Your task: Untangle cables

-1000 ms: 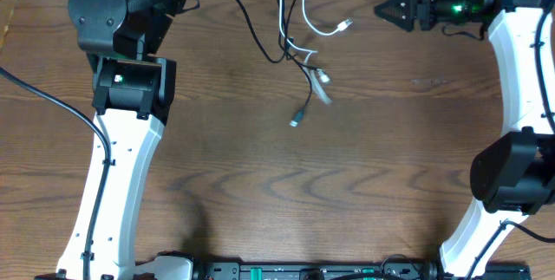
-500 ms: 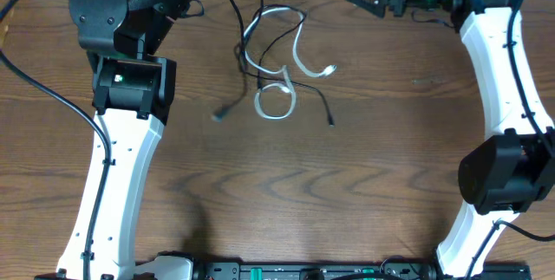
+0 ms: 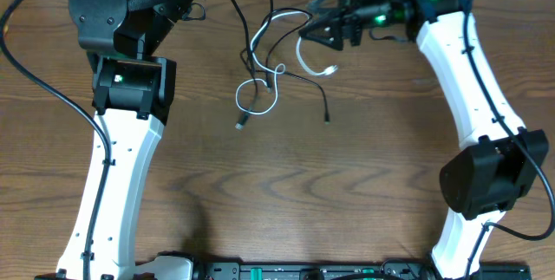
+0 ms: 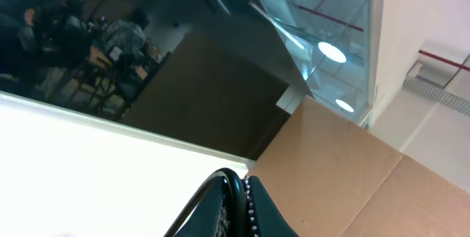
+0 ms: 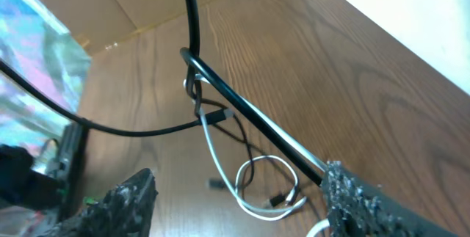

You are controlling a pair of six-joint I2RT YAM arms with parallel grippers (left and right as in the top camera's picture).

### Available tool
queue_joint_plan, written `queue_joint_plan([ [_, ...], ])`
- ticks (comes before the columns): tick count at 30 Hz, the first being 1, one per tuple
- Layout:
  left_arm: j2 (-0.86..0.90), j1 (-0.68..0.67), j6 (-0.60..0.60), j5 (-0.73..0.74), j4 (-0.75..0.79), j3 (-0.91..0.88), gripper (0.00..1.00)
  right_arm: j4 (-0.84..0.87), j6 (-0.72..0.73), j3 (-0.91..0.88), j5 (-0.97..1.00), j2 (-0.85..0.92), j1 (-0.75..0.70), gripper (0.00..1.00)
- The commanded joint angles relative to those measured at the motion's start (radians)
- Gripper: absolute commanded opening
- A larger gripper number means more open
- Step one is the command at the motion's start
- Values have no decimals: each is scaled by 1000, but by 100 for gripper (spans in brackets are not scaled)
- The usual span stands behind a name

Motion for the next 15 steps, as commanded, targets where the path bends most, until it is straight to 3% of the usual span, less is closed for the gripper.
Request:
queue_joint_plan([
  [1,-9,-1,-28,37,9,28,7,8,-82,-2,85,2,30,64],
  [5,-9,-1,-28,45,8,28,7,28,-81,-2,143,4,63,47],
  [10,-9,-1,-28,51,8,28,7,39,-79,-2,166,4,81,32],
  [13,-9,-1,-29,60,9,28,8,42,-77,-2,179,6,84,33],
  [15,-9,-1,-31,66,9,28,8,51,-77,-2,197,9,85,44],
])
